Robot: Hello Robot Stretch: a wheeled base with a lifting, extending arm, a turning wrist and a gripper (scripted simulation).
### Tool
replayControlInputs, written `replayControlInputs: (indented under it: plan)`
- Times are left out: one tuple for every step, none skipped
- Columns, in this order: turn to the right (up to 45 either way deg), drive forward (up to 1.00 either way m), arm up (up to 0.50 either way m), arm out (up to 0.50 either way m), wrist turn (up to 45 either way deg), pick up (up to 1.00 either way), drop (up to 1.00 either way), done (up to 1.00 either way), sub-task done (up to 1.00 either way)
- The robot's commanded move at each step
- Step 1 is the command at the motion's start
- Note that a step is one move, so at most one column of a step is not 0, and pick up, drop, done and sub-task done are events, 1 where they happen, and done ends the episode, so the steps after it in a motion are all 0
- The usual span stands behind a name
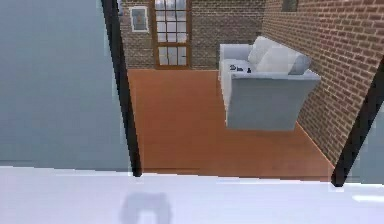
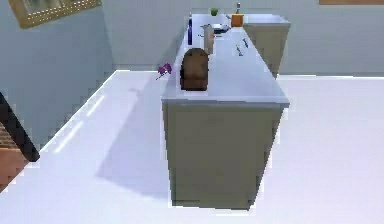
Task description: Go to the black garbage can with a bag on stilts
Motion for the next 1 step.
replayControlInputs:
  plan:
    - [0.0,1.00,0.00,0.00,0.0,0.00,0.00,0.00,0.00]
